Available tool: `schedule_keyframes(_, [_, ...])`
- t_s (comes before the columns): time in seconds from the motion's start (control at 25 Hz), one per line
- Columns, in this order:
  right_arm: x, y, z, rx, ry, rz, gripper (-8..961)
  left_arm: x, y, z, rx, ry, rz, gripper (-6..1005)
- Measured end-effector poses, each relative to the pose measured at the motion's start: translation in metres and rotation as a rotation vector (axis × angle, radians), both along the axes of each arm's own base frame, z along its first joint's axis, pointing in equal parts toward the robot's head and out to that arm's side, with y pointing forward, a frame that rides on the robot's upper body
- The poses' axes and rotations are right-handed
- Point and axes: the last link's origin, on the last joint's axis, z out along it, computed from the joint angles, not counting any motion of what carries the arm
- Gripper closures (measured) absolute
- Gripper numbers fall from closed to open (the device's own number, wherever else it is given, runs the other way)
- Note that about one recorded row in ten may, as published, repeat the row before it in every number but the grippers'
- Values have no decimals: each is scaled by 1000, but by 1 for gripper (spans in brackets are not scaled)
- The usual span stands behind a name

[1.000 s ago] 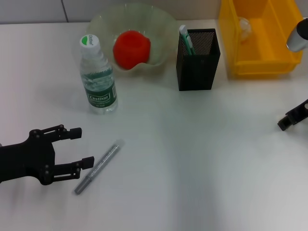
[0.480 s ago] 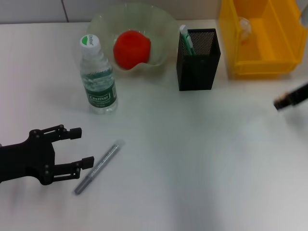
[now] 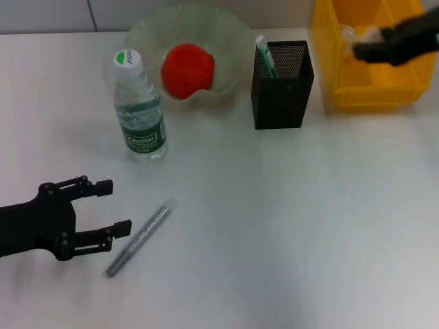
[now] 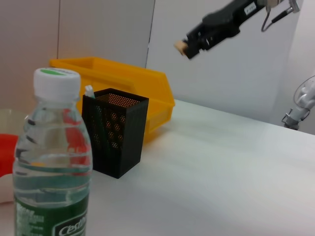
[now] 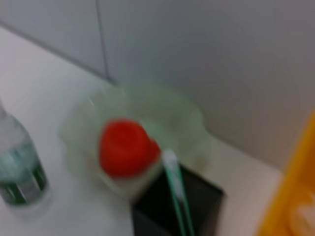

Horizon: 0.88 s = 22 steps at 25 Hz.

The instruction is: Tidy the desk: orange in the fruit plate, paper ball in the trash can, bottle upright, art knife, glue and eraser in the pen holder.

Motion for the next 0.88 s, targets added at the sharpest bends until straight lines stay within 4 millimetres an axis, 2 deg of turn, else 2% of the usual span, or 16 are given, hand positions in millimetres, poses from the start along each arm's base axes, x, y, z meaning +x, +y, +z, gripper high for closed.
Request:
schedule_keyframes(0.08, [-3,6,-14,-13,31,45,528,-1,1,0,2,2,9,201])
schedule_keyframes(0.12, [-3,6,-14,-13,31,45,526,-1,1,0,2,2,17,202])
schedule_keyframes(0.28, [-1,20,-45,-31,26,67,517,-3,6,-1,-5,8,72,202])
schedule_keyframes(0.6, [10,39,-65,0,20,77,499,-4,9,1,12,18,73,202])
schedule_keyframes(0.88, [12,47,-83,-50,10,67,483,-4,6,1,39,18,31,202])
